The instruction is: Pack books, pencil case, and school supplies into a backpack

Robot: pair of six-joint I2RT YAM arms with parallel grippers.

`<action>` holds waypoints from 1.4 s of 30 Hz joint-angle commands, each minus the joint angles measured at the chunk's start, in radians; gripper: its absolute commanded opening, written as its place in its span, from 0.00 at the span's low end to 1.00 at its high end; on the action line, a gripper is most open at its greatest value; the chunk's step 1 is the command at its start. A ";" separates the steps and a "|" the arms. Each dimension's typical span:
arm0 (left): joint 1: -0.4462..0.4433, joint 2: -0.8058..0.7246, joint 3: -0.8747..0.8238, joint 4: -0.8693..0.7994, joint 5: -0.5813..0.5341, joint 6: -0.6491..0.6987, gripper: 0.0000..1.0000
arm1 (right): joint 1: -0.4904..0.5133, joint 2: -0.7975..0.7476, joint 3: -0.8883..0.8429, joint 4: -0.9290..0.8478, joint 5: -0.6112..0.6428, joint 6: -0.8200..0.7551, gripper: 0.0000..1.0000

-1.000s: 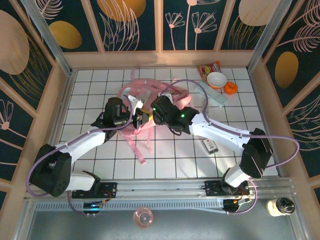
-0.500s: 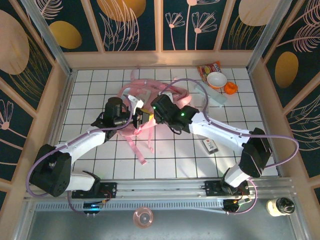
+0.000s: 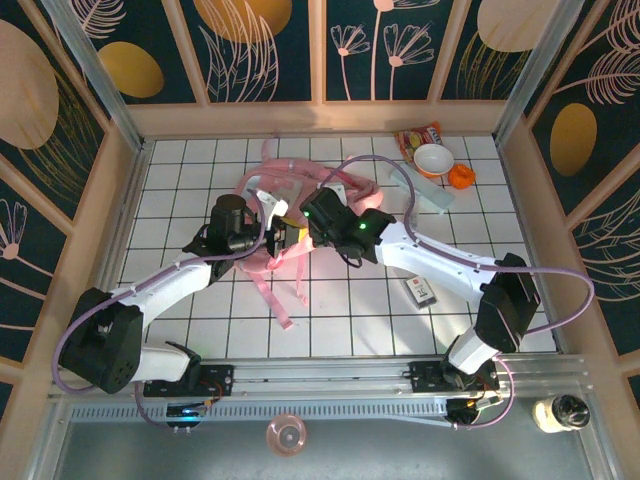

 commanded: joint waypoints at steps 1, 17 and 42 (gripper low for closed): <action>0.000 -0.036 0.029 -0.005 0.095 -0.049 0.00 | -0.071 0.008 -0.012 -0.066 0.148 0.007 0.14; 0.000 -0.041 0.029 -0.018 0.093 -0.033 0.00 | -0.097 -0.002 -0.053 0.055 -0.010 -0.151 0.08; 0.001 -0.149 -0.021 -0.480 -0.422 0.817 0.38 | -0.259 -0.155 -0.325 0.157 -0.862 -0.270 0.00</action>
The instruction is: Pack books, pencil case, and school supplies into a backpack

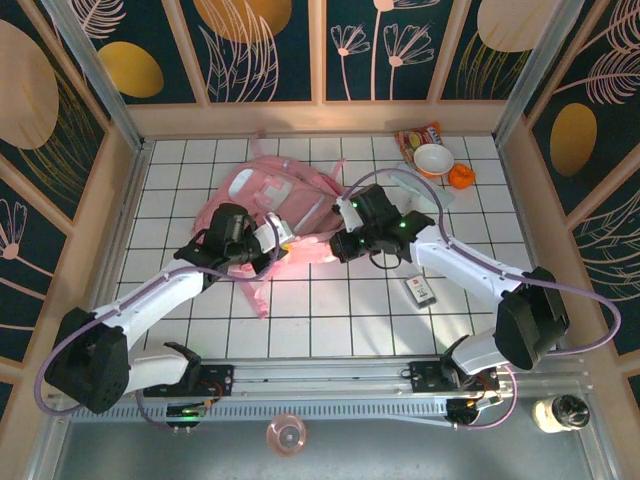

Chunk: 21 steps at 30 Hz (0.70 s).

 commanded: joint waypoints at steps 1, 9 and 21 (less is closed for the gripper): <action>0.023 -0.044 -0.015 -0.115 -0.138 0.104 0.57 | -0.017 0.001 -0.063 0.061 -0.170 0.068 0.00; -0.120 -0.065 -0.022 -0.056 0.074 0.086 0.99 | -0.017 0.024 -0.120 0.107 -0.316 0.127 0.00; -0.207 0.141 0.009 0.103 -0.088 0.070 0.27 | -0.023 0.031 -0.101 0.063 -0.338 0.116 0.00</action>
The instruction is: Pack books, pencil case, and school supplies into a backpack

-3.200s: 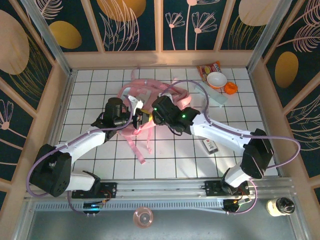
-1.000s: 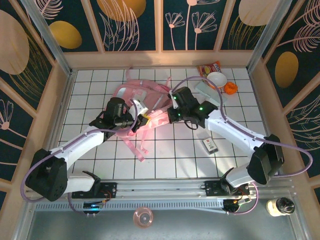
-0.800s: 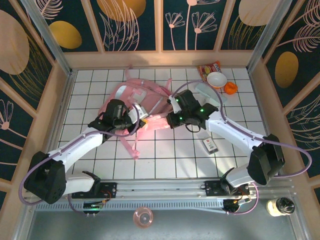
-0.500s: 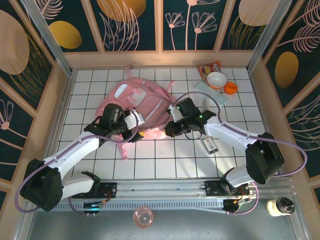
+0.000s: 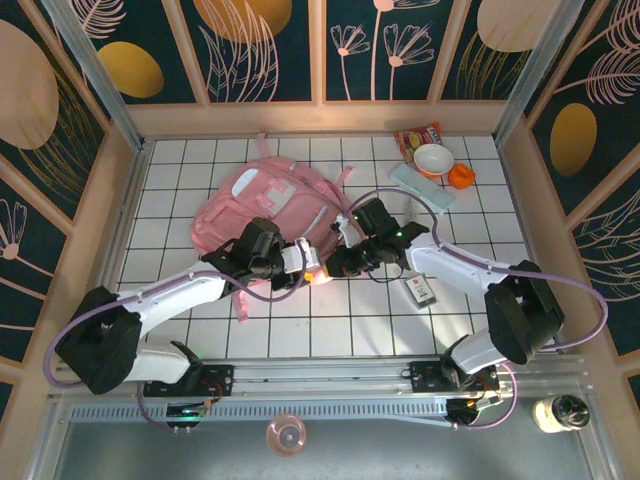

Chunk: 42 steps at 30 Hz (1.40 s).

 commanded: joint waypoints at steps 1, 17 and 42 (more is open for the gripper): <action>-0.001 0.017 0.007 0.035 -0.075 0.021 0.17 | -0.014 -0.008 0.019 -0.022 -0.045 -0.007 0.00; 0.071 -0.196 -0.099 -0.228 -0.282 0.216 0.02 | -0.031 0.025 0.013 -0.083 0.002 -0.047 0.00; -0.042 -0.122 -0.045 -0.157 -0.090 0.122 0.01 | -0.092 0.004 -0.023 -0.070 0.066 -0.026 0.00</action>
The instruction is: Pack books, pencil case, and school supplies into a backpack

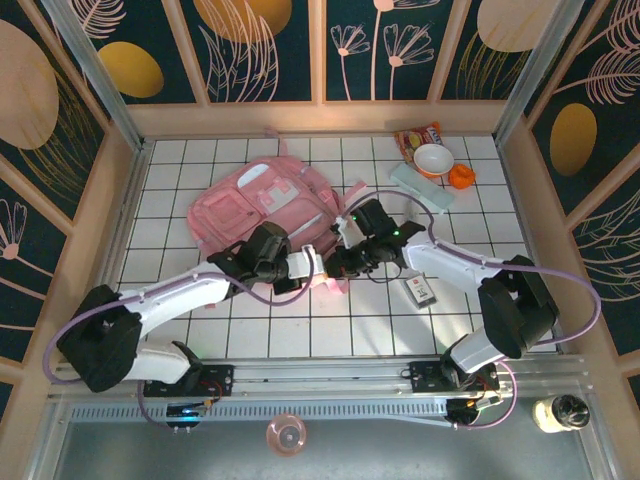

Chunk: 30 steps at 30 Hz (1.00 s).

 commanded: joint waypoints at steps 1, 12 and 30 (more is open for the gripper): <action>0.013 -0.118 -0.068 -0.073 -0.025 0.083 0.00 | -0.067 -0.020 -0.023 -0.074 0.091 -0.049 0.00; 0.085 -0.356 -0.158 -0.203 -0.210 0.068 0.34 | 0.075 0.049 0.003 0.069 -0.033 0.010 0.00; 0.007 -0.026 -0.029 -0.008 -0.070 -0.094 0.26 | 0.084 -0.022 0.009 0.066 -0.055 0.021 0.00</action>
